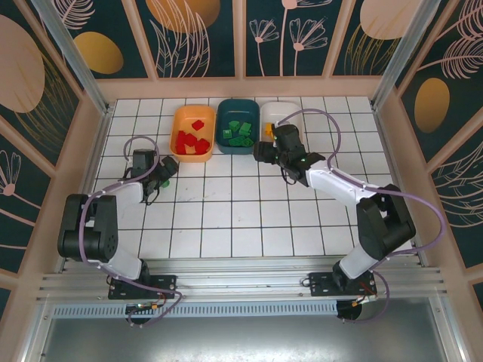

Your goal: Sort the legos into containers by color

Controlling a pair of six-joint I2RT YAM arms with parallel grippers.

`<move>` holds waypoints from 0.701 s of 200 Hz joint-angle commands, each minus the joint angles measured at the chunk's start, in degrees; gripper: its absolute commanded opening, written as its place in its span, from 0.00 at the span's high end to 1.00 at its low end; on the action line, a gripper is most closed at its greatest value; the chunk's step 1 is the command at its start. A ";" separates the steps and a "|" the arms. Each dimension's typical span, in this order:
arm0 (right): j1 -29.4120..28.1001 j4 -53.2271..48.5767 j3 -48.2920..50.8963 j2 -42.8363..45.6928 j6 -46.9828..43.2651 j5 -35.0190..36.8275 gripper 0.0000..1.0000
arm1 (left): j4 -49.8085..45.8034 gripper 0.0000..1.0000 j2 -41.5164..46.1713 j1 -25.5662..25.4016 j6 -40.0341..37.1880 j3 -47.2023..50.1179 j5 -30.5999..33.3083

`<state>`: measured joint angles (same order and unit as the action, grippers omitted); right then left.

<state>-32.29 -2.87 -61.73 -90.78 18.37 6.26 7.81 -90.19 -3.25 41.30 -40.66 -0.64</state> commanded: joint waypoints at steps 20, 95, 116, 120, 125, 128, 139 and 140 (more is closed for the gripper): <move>-0.50 -0.53 0.82 2.68 0.44 0.03 0.24 | -3.29 0.13 -4.43 0.43 -2.66 -6.53 0.04; -0.49 -0.19 -0.06 0.64 0.21 -0.71 0.25 | -15.41 0.22 -4.26 -1.30 -6.20 -6.09 6.54; -0.49 -0.05 -0.45 0.39 0.26 -1.16 0.25 | -15.90 0.23 -4.87 -1.95 -6.83 -7.20 6.01; -0.54 -0.12 -0.56 0.41 0.26 -1.18 0.25 | -15.90 0.24 -5.09 -2.07 -6.89 -7.46 5.96; -0.50 -0.19 -0.50 0.44 0.19 -1.06 0.25 | -15.90 0.26 -5.44 -2.15 -6.92 -7.88 5.77; -0.49 -0.22 -0.49 0.50 0.19 -0.95 0.26 | -15.89 0.26 -5.70 -2.21 -7.01 -8.16 5.79; -0.49 -0.49 -0.58 0.74 0.01 -0.69 0.25 | -16.00 0.28 -6.75 -2.49 -7.09 -8.95 5.91; -0.49 -0.48 -0.58 0.72 0.00 -0.66 0.25 | -15.99 0.28 -6.79 -2.52 -7.10 -9.06 5.91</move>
<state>-32.36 -3.27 -61.69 -90.04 18.37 5.87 -6.02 -95.85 -5.08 35.90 -47.51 3.99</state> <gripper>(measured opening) 0.745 0.736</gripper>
